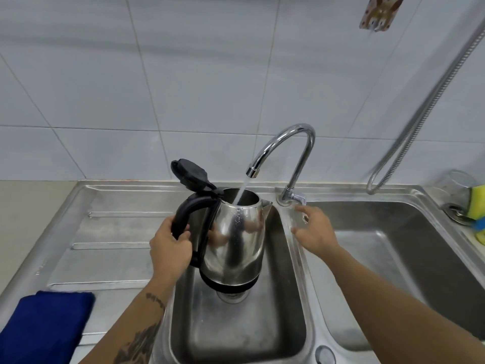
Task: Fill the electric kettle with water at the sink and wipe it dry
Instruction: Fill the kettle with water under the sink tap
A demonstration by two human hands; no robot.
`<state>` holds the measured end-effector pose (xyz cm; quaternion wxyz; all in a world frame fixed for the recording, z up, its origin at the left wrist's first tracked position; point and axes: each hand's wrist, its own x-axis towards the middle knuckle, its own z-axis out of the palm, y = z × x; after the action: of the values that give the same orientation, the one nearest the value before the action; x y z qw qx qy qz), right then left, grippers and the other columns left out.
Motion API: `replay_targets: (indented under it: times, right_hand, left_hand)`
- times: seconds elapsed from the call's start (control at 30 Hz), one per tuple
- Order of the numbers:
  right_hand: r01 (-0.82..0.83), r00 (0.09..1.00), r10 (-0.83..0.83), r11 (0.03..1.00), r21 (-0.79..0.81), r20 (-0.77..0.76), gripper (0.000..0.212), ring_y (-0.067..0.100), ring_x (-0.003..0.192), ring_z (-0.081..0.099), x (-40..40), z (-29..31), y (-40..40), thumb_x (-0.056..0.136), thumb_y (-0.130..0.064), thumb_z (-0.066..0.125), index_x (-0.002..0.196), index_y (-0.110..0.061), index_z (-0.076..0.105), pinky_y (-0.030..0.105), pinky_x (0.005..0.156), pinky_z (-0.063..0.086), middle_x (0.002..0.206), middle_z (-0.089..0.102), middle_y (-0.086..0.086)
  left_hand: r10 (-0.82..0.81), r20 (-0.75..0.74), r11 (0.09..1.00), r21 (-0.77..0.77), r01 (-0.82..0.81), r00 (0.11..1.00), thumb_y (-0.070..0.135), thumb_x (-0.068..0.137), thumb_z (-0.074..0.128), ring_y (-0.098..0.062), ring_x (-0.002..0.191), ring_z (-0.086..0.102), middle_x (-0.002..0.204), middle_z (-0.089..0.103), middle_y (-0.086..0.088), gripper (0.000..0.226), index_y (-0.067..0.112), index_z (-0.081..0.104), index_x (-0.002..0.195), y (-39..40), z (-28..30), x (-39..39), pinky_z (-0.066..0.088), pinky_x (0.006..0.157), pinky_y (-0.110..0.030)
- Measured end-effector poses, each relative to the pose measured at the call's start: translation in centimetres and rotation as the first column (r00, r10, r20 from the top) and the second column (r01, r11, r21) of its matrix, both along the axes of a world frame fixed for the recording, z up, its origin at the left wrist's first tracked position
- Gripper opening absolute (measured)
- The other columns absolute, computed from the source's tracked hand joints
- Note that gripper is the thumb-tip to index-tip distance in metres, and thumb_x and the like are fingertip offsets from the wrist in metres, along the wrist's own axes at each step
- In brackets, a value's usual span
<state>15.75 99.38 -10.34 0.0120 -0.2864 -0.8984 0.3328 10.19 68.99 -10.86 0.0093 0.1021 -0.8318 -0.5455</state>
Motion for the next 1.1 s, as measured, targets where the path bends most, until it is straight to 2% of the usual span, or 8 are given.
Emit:
replay_targets:
  times: [0.07, 0.27, 0.43, 0.5, 0.67, 0.8, 0.93, 1.1]
  right_hand:
    - [-0.029, 0.995, 0.014, 0.989, 0.146, 0.097, 0.06, 0.03, 0.124, 0.054, -0.2, -0.9, 1.3, 0.082, -0.017, 0.071, 0.139, -0.019, 0.055, 0.044, 0.103, 0.05, 0.136, 0.053, 0.007]
    - [-0.174, 0.969, 0.103, 0.929, 0.326, 0.224, 0.044, 0.031, 0.098, 0.064, -1.3, -1.2, 2.3, 0.085, -0.02, 0.063, 0.125, -0.019, 0.046, 0.042, 0.079, 0.052, 0.113, 0.066, 0.006]
    - [-0.385, 0.92, 0.243, 0.708, 0.592, 0.308, 0.043, 0.03, 0.092, 0.067, -1.7, -0.1, 3.0, 0.09, -0.023, 0.054, 0.13, -0.016, 0.043, 0.04, 0.083, 0.05, 0.104, 0.071, 0.004]
    - [-0.364, 0.931, 0.285, 0.656, 0.661, 0.229, 0.031, 0.033, 0.089, 0.068, -1.9, 0.4, 3.1, 0.091, -0.021, 0.047, 0.121, -0.014, 0.049, 0.041, 0.081, 0.049, 0.101, 0.073, 0.006]
    - [-0.169, 0.981, 0.192, 0.744, 0.647, 0.035, 0.028, 0.037, 0.094, 0.066, -4.1, 3.3, 4.8, 0.095, -0.035, 0.058, 0.109, -0.011, 0.056, 0.042, 0.076, 0.048, 0.101, 0.069, 0.011]
    - [-0.092, 0.996, 0.062, 0.775, 0.625, 0.07, 0.034, 0.038, 0.102, 0.063, -6.2, 4.8, 6.1, 0.096, -0.04, 0.058, 0.11, -0.01, 0.06, 0.042, 0.081, 0.048, 0.109, 0.067, 0.014]
    - [-0.031, 0.994, -0.04, 0.794, 0.607, 0.104, 0.033, 0.039, 0.104, 0.062, -7.6, 5.1, 6.8, 0.098, -0.039, 0.054, 0.111, -0.009, 0.059, 0.038, 0.076, 0.039, 0.113, 0.065, 0.015]
    - [0.011, 0.995, -0.068, 0.801, 0.599, 0.073, 0.033, 0.04, 0.111, 0.057, -7.3, 5.3, 5.6, 0.099, -0.032, 0.053, 0.122, -0.008, 0.054, 0.043, 0.084, 0.043, 0.122, 0.059, 0.017]
  left_hand:
    - [-0.002, 0.0, 1.0, -0.011, 0.002, 1.0, 0.007, 0.086, 0.063, -0.023, 0.088, 0.065, 0.087, 0.068, 0.01, 0.021, 0.024, 0.065, 0.1, 0.0, -0.1, -0.1, 0.055, 0.087, -0.047]
    - [0.007, -0.027, 1.0, -0.009, -0.007, 1.0, 0.007, 0.088, 0.063, -0.023, 0.09, 0.064, 0.093, 0.07, 0.004, 0.023, 0.029, 0.061, 0.096, -0.1, -0.4, -0.8, 0.054, 0.086, -0.046]
    - [0.006, -0.044, 1.0, 0.018, -0.005, 0.999, 0.004, 0.088, 0.063, -0.023, 0.09, 0.063, 0.094, 0.069, 0.001, 0.02, 0.02, 0.062, 0.1, 0.2, -0.3, -1.0, 0.048, 0.08, -0.036]
    - [-0.002, -0.047, 0.999, 0.04, 0.004, 0.999, 0.003, 0.089, 0.062, -0.021, 0.09, 0.062, 0.094, 0.069, 0.002, 0.021, 0.021, 0.061, 0.099, 0.4, 0.0, -1.0, 0.046, 0.078, -0.034]
    - [0.004, -0.048, 0.998, 0.065, -0.001, 0.999, 0.003, 0.089, 0.061, -0.019, 0.089, 0.063, 0.094, 0.069, 0.002, 0.022, 0.023, 0.061, 0.098, 0.6, 0.6, -1.2, 0.046, 0.078, -0.033]
    - [0.005, -0.052, 0.997, 0.078, 0.0, 0.999, 0.003, 0.089, 0.06, -0.019, 0.089, 0.063, 0.095, 0.069, 0.002, 0.023, 0.024, 0.061, 0.098, 0.8, 1.0, -1.4, 0.048, 0.079, -0.034]
    - [0.004, -0.06, 0.996, 0.094, 0.002, 0.998, 0.002, 0.091, 0.059, -0.011, 0.085, 0.063, 0.094, 0.069, 0.002, 0.023, 0.023, 0.061, 0.097, 0.9, 1.4, -1.4, 0.045, 0.067, -0.023]
    - [0.003, -0.061, 0.992, 0.129, 0.005, 0.998, 0.002, 0.09, 0.06, -0.014, 0.089, 0.064, 0.095, 0.069, 0.003, 0.03, 0.032, 0.059, 0.092, 0.3, 1.3, -1.3, 0.046, 0.072, -0.026]
